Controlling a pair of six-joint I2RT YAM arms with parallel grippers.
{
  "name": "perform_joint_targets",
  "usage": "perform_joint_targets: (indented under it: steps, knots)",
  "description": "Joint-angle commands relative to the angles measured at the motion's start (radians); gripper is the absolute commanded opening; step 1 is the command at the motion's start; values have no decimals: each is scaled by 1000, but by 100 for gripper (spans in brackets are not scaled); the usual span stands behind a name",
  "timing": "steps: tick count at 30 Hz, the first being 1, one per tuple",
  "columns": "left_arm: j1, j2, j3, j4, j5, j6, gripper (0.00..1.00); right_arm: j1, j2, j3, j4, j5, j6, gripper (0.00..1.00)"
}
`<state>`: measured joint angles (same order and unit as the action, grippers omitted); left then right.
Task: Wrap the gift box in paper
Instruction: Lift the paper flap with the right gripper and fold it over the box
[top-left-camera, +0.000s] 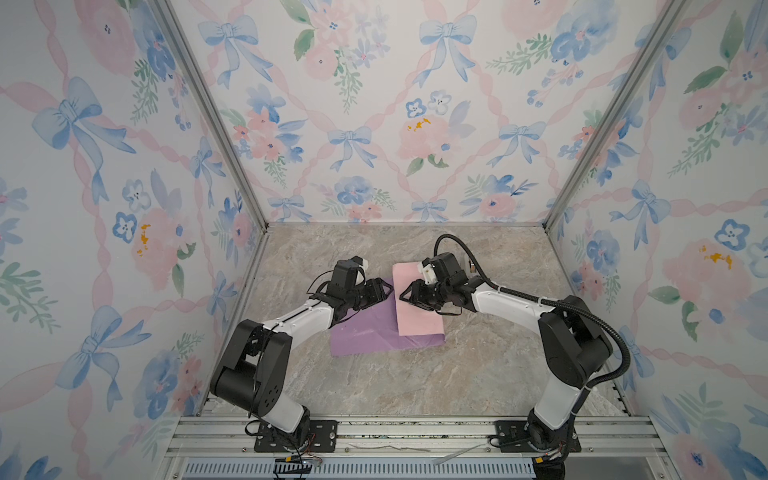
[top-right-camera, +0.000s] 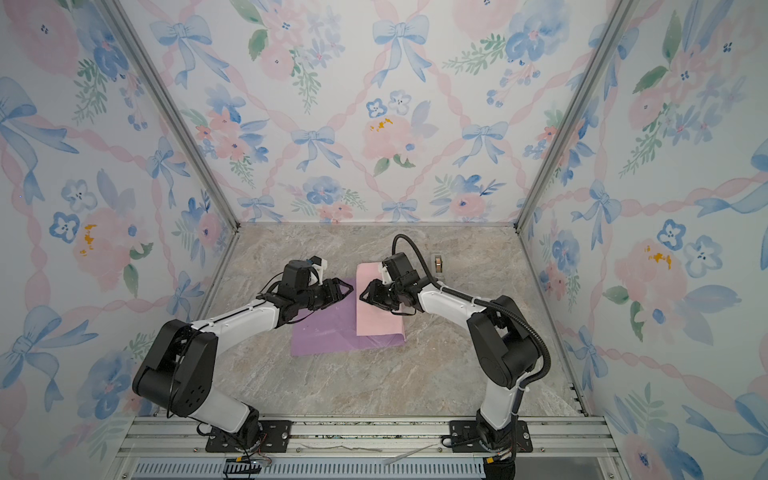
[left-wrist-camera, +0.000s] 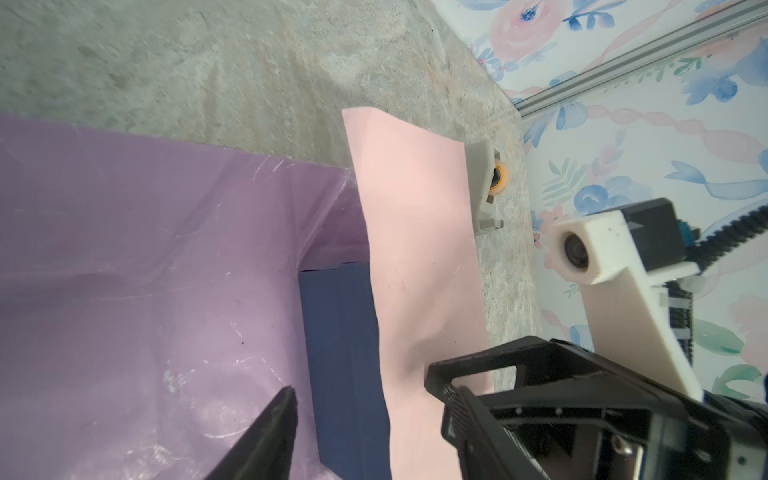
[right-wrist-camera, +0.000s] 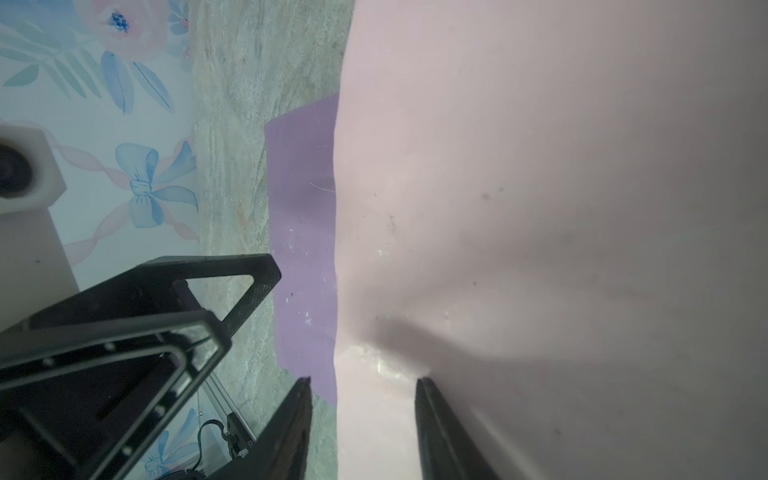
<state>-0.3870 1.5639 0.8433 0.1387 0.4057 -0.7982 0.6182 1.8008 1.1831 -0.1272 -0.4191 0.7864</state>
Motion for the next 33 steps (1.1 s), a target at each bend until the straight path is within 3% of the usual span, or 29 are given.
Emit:
perform_joint_targets:
  steps: [1, 9, 16, 22, 27, 33]
  knots:
    - [-15, 46, 34, 39, 14, -11, 59, 10, 14, -23, -43, 14, -12, 36]
    - [-39, 134, 61, 65, 21, -12, 51, 11, 4, -4, -70, 26, -35, 34]
    - [-54, 179, 62, 69, 12, -6, 35, -13, -93, -7, -117, 62, -65, 48]
    - [-54, 175, 46, 69, 3, -3, 30, -94, -188, 13, -304, 175, -154, 53]
    - [-54, 153, 26, 68, -13, -2, 28, -127, -104, 74, -447, 244, -254, 56]
    - [-54, 138, 17, 68, -17, -4, 27, -114, -40, 96, -431, 211, -271, 56]
